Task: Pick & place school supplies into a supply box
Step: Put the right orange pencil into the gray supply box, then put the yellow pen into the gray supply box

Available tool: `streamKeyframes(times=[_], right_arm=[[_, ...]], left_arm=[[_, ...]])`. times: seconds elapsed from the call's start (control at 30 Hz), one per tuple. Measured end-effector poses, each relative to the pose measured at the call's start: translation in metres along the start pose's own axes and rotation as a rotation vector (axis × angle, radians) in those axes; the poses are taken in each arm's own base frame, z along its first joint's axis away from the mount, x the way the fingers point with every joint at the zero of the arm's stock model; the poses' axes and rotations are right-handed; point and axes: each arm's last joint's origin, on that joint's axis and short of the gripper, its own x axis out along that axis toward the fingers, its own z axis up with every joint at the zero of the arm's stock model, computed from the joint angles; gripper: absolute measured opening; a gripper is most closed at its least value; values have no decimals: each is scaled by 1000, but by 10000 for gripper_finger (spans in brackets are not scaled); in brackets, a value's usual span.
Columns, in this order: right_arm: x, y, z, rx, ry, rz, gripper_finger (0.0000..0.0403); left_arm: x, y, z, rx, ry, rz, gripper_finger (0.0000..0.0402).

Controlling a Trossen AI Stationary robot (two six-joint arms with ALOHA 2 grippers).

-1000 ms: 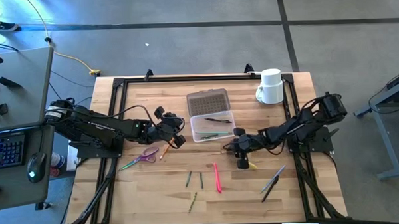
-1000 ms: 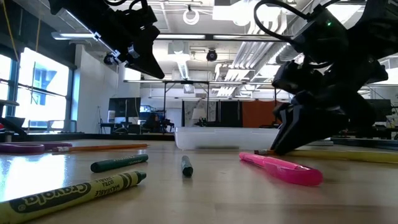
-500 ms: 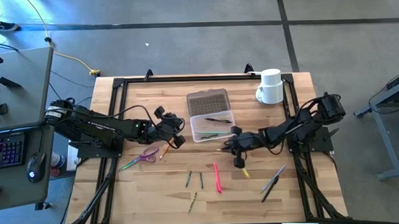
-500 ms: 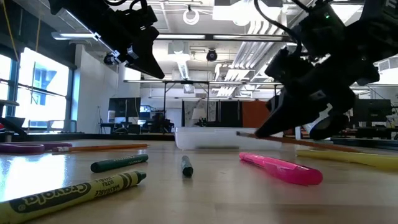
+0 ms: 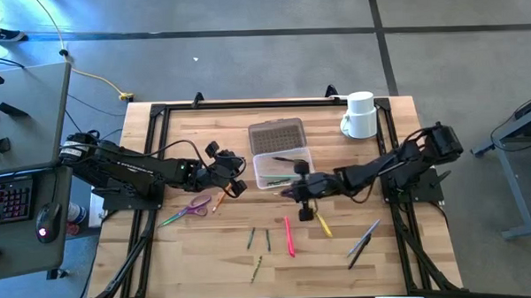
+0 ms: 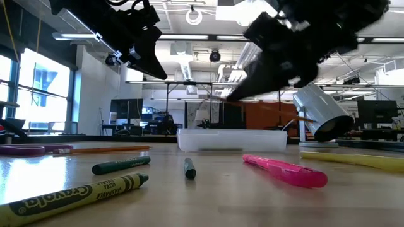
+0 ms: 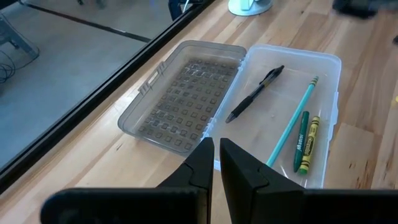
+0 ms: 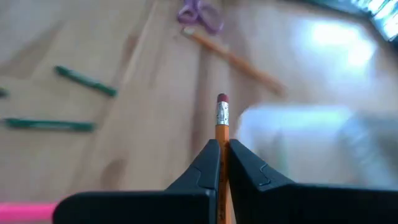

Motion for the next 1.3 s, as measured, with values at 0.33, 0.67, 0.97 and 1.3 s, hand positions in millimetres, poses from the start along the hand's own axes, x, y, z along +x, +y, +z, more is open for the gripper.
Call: streamKeyframes(times=[0.33, 0.67, 0.97, 1.3], right_arm=[[20, -59, 53, -73, 122, -244, 5], [71, -81, 1, -26, 248, -225, 6], [76, -83, -1, 6, 226, -221, 25], [76, -84, -1, 20, 222, -220, 81]], left_arm=[[0, -1, 0, 0, 7, -20, 62], [0, -1, 0, 0, 8, -23, 62], [0, -1, 0, -12, 11, -31, 62], [0, -1, -1, -26, 13, -31, 62]])
